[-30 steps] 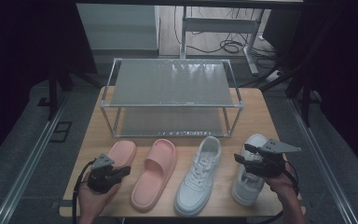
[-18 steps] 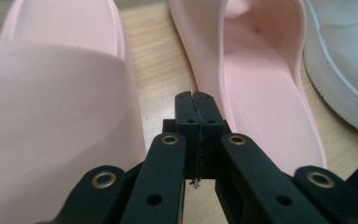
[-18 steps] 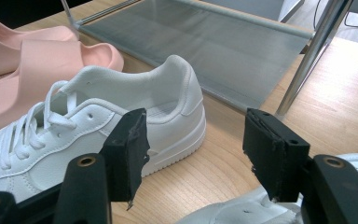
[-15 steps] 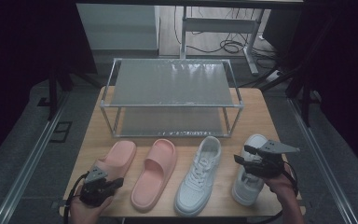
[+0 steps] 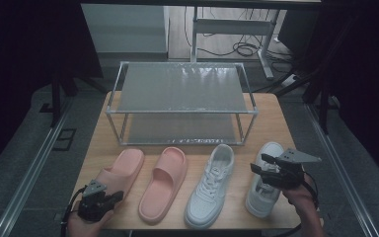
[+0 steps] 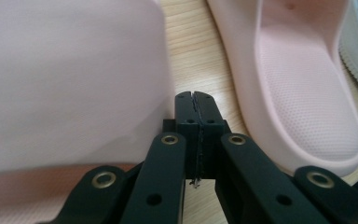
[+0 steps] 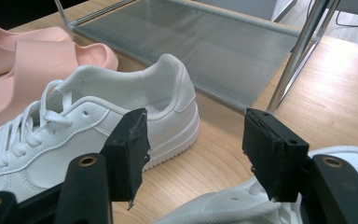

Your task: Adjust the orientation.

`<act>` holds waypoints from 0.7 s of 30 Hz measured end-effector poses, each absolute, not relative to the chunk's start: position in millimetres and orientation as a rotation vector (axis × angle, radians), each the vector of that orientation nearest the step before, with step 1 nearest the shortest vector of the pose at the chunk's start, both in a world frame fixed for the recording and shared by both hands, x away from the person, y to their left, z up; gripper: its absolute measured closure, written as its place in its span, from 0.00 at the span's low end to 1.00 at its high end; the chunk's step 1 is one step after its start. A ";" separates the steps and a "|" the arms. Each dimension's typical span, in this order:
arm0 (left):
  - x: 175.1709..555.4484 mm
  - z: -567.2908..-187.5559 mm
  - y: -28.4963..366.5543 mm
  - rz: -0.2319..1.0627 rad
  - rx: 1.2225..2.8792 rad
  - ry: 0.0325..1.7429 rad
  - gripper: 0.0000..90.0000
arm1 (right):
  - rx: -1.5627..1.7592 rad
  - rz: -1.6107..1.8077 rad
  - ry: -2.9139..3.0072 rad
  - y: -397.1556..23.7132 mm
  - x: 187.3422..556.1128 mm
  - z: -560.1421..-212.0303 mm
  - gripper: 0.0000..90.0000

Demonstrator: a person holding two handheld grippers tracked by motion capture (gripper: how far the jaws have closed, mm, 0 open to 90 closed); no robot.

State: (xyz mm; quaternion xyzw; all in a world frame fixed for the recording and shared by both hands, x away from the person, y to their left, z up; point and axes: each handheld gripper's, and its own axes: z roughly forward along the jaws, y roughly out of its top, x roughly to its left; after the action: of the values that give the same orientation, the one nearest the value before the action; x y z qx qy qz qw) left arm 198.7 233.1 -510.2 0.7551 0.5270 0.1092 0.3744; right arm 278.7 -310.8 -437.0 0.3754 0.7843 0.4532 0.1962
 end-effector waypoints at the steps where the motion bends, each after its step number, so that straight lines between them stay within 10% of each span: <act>1: 198.7 -511.0 235.0 0.268 1.923 1.347 1.00 | 1.056 1.272 2.194 -311.1 278.9 -437.3 0.46; 21: 197.2 -510.9 263.4 0.367 1.883 1.432 1.00 | 1.070 1.251 2.175 -318.0 275.9 -435.3 0.46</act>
State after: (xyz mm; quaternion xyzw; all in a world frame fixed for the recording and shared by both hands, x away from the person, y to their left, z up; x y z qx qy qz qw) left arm 197.2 263.4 -510.9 0.7324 0.5567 0.1427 0.3651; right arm 275.9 -318.0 -435.3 0.3838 0.7804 0.4487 0.2056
